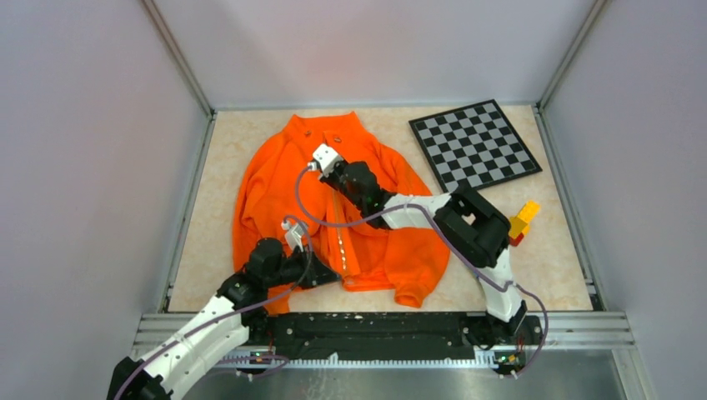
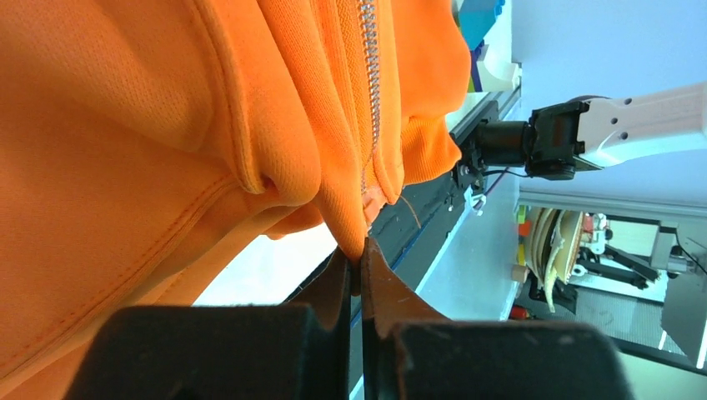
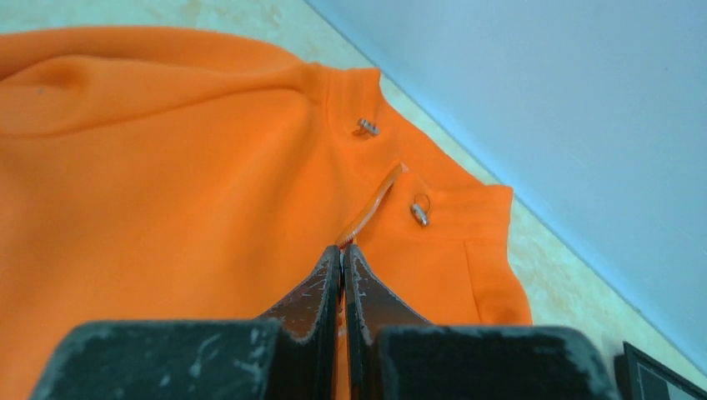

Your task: Zip up the jacket

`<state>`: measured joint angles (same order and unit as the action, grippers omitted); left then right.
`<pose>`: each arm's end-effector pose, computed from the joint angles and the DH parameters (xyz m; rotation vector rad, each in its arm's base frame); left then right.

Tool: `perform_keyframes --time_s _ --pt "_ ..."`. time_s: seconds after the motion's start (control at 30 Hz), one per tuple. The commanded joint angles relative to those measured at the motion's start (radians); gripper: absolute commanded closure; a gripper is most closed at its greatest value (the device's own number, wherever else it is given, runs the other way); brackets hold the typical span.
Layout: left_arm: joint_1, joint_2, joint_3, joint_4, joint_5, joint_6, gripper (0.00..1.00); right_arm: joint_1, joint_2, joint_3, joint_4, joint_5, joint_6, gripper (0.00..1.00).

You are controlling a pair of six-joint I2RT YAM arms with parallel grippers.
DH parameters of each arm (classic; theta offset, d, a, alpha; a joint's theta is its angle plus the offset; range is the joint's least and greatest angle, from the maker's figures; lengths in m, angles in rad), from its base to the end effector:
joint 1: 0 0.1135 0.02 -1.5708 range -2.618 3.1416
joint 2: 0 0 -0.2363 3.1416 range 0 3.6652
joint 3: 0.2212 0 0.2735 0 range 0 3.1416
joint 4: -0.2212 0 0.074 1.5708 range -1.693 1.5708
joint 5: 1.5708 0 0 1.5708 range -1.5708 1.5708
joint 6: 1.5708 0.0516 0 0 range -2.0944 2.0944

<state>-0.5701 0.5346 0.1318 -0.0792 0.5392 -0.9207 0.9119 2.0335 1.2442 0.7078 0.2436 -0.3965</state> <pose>0.1461 -0.1251 0.1297 -0.0221 2.3215 -1.4052 0.3035 0.3716 0.1677 -0.8527 1.4165 0.1914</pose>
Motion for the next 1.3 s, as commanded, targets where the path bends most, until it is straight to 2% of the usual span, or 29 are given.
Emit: perform_keyframes --time_s 0.0,0.2,0.43,0.63,0.77,1.03,1.2,1.27 --pt "-0.009 0.014 0.072 -0.119 0.052 0.045 1.0 -0.078 0.095 0.204 0.072 -0.04 0.012 1.0" --pt "-0.009 0.054 0.144 -0.211 0.074 0.108 1.0 -0.132 0.258 0.425 0.073 -0.067 -0.007 1.0" --pt "-0.008 0.139 0.208 -0.409 0.096 0.259 1.0 -0.19 0.45 0.758 0.015 -0.129 -0.01 1.0" --pt "-0.008 0.189 0.186 -0.408 0.168 0.254 1.0 -0.236 0.645 1.14 -0.115 -0.201 0.044 1.0" --pt "-0.01 0.246 0.187 -0.427 0.176 0.269 1.0 -0.265 0.788 1.377 -0.141 -0.235 0.105 1.0" --pt "-0.07 0.314 0.16 -0.438 0.159 0.219 1.0 -0.319 0.809 1.38 -0.027 -0.288 0.205 1.0" --pt "-0.276 0.386 0.153 -0.397 0.093 0.09 1.0 -0.349 0.802 1.395 0.008 -0.307 0.265 1.0" --pt "-0.316 0.408 0.147 -0.389 0.085 0.065 1.0 -0.363 0.799 1.401 0.016 -0.307 0.29 1.0"
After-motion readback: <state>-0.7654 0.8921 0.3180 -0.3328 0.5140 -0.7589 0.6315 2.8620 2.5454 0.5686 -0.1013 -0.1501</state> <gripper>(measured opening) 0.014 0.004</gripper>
